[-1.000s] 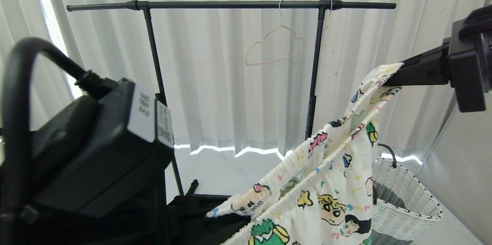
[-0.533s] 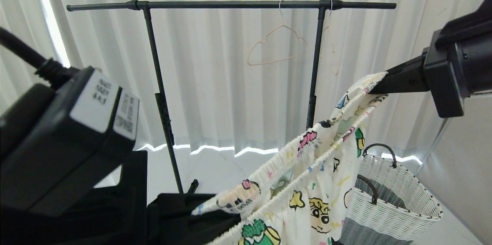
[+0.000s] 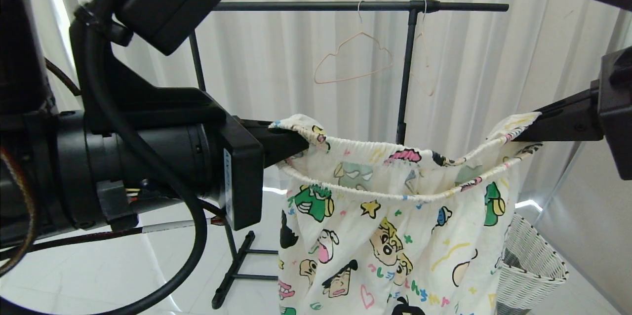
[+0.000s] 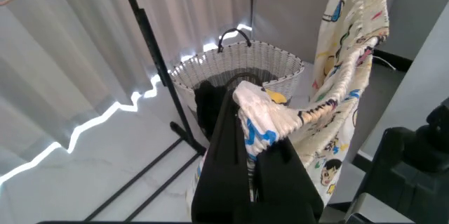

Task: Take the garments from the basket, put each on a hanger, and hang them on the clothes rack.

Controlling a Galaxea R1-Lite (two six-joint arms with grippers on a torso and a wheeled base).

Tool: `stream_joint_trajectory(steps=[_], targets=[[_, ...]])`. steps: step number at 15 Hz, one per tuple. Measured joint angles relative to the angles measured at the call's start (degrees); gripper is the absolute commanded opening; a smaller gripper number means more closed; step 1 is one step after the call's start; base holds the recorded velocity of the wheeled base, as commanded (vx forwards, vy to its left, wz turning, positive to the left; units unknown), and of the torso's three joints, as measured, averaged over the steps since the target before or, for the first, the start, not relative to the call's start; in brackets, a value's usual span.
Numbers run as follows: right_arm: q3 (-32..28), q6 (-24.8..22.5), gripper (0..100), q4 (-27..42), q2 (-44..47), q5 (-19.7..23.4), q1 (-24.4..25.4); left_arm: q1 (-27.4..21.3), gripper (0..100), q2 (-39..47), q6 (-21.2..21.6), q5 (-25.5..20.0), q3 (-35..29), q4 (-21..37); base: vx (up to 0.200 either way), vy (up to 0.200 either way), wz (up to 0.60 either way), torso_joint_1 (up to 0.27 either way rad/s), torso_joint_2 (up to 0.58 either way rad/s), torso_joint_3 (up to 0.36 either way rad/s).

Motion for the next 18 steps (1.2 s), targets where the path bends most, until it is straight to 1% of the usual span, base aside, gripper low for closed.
stream_joint_trajectory(steps=[4,5,8,9,11,13,14,15,16,18], targets=[[0.87,0.17,0,0.11,-0.94,-0.52,-0.76,2.21,0,0.68,0.22,0.06,-0.09,-0.02,0.0,0.0,0.0,0.0,0.0,0.0],[1.46,0.16,100,0.18,-1.38,-0.65,-0.89,2.61,0,0.72,0.23,0.06,-0.09,-0.02,0.0,0.0,0.0,0.0,0.0,0.0],[3.73,0.13,100,0.29,-2.8,-0.71,-1.0,2.95,0,0.94,0.48,0.41,-0.02,0.0,0.0,0.0,0.0,0.0,0.0,0.0],[4.66,0.13,100,0.33,-3.33,-0.71,-0.56,3.06,0,1.16,1.05,1.23,0.17,0.07,0.0,0.0,0.0,0.0,0.0,0.0],[5.9,0.2,100,0.24,-4.27,-0.71,0.29,3.55,0,1.57,3.32,3.71,1.02,0.0,0.0,0.0,0.0,0.0,0.0,0.0],[6.29,0.68,100,0.22,-4.9,-1.28,0.02,5.25,0,1.84,6.11,5.99,3.17,0.13,0.0,0.0,0.0,0.0,0.0,0.0],[6.38,0.83,100,0.6,-5.1,-3.39,-1.38,6.84,0,1.73,8.05,7.24,5.19,0.13,0.0,0.0,0.0,0.0,0.0,0.0],[6.51,0.94,100,2.02,-5.23,-6.9,-3.95,9.68,0,1.18,10.17,8.24,8.22,0.24,0.0,0.0,0.0,0.0,0.0,0.0],[6.73,1.04,100,3.63,-5.35,-9.14,-6.92,12.59,0,0.22,11.61,8.86,11.34,0.44,0.0,0.0,0.0,0.0,0.0,0.0],[8.41,1.1,100,5.25,-5.96,-11.03,-12.91,19.6,0,-2.67,12.84,9.52,17.51,1.32,0.0,0.0,0.0,0.0,0.0,0.0]])
